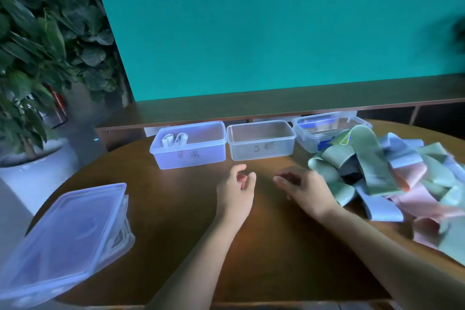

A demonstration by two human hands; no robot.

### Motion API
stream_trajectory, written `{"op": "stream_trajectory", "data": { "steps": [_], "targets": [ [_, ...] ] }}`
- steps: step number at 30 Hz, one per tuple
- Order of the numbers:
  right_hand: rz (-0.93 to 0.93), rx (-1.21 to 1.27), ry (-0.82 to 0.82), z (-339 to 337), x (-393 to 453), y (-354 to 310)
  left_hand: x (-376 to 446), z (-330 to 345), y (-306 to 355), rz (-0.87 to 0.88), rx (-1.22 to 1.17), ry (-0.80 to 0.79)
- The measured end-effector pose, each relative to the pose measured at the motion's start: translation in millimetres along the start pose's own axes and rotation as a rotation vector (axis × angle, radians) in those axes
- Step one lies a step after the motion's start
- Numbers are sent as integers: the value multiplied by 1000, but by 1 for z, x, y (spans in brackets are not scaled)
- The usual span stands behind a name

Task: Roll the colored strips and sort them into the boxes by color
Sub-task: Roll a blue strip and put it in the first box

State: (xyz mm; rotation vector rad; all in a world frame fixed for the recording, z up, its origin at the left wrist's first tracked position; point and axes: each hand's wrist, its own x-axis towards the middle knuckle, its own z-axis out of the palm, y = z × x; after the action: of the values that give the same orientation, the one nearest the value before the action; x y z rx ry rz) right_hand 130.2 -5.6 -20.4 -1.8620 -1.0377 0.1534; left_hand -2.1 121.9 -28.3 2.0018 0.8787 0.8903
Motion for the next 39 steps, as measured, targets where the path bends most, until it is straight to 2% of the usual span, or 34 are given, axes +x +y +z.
{"op": "stream_trajectory", "data": {
  "steps": [11, 15, 17, 21, 28, 34, 39],
  "targets": [
    [7, -71, 188, -50, -60, 21, -38, 40, 34, 38, -34, -136],
    [2, -101, 203, -54, -64, 25, -46, 50, 41, 70, -42, -152],
    [-10, -118, 157, -48, -60, 21, -45, 48, 40, 62, -70, -109],
    [-90, -139, 37, -22, -34, -2, -29, 27, 28, 6, -116, 98],
    [-207, -48, -94, 33, 56, -71, 33, -45, 1, -35, -134, 351],
    [-279, -100, -174, 89, 153, -109, 102, -100, -24, 10, 0, 442],
    [-249, -318, -331, 134, 218, -116, 150, -126, -53, 45, 221, 358]
  ]
}}
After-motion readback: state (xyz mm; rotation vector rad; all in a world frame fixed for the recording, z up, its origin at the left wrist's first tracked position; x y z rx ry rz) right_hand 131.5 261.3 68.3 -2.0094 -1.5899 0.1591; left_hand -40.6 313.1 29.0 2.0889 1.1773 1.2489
